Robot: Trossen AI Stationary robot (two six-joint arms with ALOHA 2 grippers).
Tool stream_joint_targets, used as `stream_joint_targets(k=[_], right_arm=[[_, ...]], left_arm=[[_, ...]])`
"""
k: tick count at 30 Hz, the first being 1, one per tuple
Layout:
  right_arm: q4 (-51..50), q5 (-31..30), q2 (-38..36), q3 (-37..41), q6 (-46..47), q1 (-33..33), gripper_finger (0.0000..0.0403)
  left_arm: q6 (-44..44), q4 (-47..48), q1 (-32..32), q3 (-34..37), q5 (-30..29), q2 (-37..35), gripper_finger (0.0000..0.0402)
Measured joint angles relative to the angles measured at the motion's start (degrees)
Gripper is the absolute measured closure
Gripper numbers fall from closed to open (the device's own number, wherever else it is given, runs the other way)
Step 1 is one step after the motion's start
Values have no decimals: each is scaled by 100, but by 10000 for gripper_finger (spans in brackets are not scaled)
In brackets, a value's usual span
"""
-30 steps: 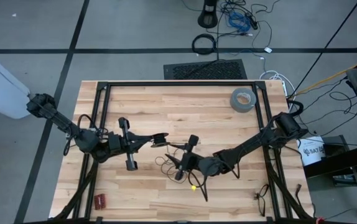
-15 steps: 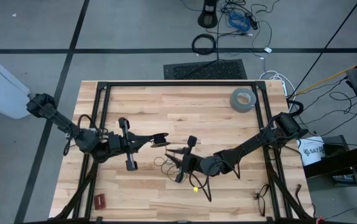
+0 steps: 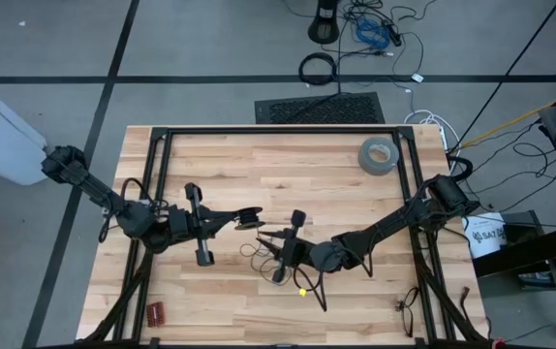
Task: Coil cords
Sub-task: Uncoil the black wire from the spool
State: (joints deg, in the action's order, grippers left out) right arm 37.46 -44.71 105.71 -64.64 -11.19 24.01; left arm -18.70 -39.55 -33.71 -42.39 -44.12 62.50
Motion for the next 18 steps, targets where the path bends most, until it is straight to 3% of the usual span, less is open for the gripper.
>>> stream_joint_targets(k=[9, 18], right_arm=[[-1, 158, 0, 0, 128, -85, 297], [39, 107, 0, 0, 117, -87, 313]], left_arm=[[2, 2, 0, 0, 0, 0, 401], [2, 4, 1, 0, -1, 0, 401]])
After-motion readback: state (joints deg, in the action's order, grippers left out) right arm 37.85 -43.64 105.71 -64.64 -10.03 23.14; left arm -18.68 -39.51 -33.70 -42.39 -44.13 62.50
